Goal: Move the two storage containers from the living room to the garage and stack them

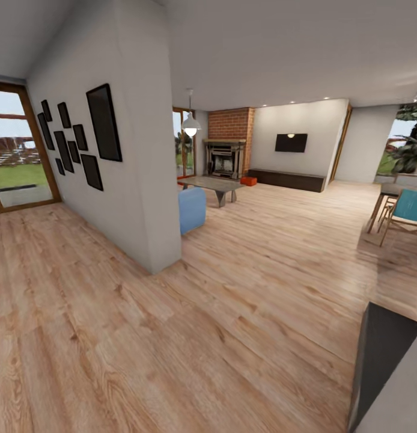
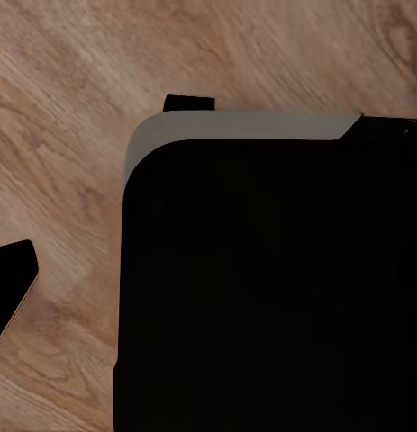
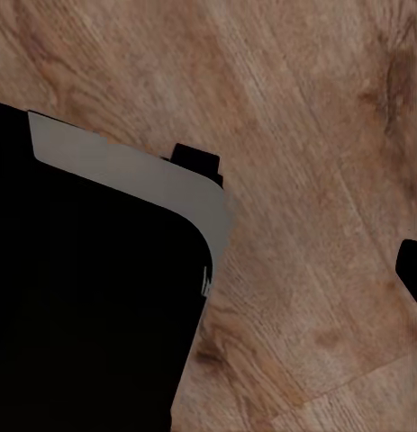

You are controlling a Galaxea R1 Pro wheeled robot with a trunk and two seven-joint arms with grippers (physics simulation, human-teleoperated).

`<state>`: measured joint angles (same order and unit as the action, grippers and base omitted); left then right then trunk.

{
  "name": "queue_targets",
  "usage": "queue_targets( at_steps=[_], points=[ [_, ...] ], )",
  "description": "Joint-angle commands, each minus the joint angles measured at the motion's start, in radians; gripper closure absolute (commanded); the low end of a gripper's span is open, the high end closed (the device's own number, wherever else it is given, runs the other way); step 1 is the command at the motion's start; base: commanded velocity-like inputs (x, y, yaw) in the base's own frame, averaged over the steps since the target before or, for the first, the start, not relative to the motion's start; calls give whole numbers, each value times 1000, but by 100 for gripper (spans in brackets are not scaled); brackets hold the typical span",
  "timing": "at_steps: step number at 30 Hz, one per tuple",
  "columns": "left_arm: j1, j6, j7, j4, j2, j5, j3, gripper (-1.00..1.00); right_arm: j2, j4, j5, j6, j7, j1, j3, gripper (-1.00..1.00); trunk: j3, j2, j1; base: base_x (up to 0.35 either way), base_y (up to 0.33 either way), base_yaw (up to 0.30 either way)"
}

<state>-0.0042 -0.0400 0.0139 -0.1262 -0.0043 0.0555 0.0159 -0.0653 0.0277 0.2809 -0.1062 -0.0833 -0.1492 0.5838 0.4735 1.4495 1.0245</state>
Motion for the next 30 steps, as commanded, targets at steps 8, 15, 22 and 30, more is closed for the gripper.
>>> queue_targets(
  at_steps=[8,15,22,30],
  points=[
    [0,-3,1,0,0,6,1,-100,0,3,11,-6,-6,-1,7,-100,1,0,1,321,0,0],
    [0,-3,1,0,0,6,1,-100,-1,3,11,-6,-6,-1,7,-100,1,0,1,321,0,0],
    [0,-3,1,0,0,6,1,-100,0,3,10,-6,-6,-1,7,-100,1,0,1,321,0,0],
    [0,-3,1,0,0,6,1,-100,2,3,9,-6,-6,-1,7,-100,1,0,1,321,0,-120]
  ],
)
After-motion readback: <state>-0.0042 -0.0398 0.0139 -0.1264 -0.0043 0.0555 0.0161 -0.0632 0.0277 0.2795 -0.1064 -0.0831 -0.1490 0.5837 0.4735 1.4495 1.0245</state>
